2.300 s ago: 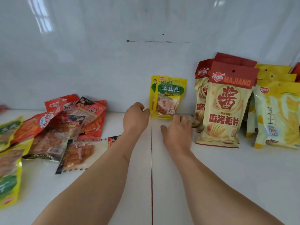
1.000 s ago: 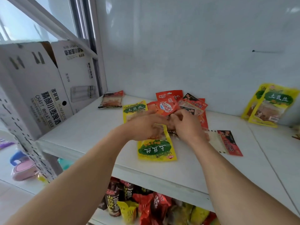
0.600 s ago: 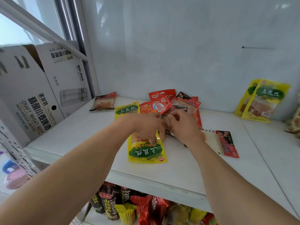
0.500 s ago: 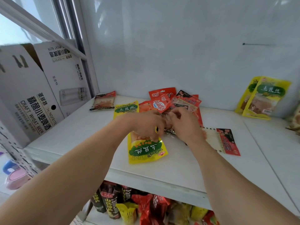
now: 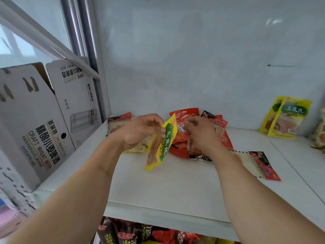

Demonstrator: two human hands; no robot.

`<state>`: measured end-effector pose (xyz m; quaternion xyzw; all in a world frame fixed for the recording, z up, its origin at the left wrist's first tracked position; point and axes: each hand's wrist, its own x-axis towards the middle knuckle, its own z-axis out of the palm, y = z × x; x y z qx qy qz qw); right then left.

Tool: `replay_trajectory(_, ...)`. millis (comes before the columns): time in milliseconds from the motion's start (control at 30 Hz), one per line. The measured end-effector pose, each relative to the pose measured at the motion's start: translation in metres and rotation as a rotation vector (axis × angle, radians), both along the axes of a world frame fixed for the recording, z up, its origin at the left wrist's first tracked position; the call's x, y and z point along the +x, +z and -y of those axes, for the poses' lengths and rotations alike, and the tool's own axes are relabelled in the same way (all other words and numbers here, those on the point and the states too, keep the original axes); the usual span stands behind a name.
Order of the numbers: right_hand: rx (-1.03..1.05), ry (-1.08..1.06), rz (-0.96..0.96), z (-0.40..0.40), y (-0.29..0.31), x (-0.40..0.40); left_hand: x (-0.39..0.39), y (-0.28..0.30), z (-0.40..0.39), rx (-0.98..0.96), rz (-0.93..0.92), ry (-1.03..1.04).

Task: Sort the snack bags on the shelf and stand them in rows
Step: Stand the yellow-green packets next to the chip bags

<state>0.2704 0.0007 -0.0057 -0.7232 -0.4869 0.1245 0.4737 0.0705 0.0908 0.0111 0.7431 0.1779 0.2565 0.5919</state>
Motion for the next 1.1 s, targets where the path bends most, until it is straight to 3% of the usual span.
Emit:
replay_trajectory(200, -0.164, -0.004, 0.141, -0.031, 0.005, -0.042, -0.033, -0.004, -0.044, -0.282, 0.304, 0.187)
replay_trajectory(467, -0.35, -0.042, -0.112, -0.066, -0.012, -0.083, -0.075, -0.017, -0.098, -0.437, 0.325, 0.497)
replay_trajectory(600, -0.519, -0.119, -0.003, -0.075, -0.013, -0.095, -0.084, -0.028, -0.109, -0.469, 0.298, 0.597)
replay_trajectory(867, -0.52, -0.11, -0.299, -0.089, -0.018, -0.11, -0.072, -0.052, -0.109, -0.538, 0.229, 0.69)
replay_trajectory(1000, -0.447, -0.096, -0.591, -0.086, -0.013, -0.118, -0.065, -0.055, -0.107, -0.536, 0.213, 0.683)
replay_trajectory(1100, -0.434, -0.076, -0.698, -0.084, -0.015, -0.119, -0.059, -0.057, -0.105, -0.552, 0.233, 0.686)
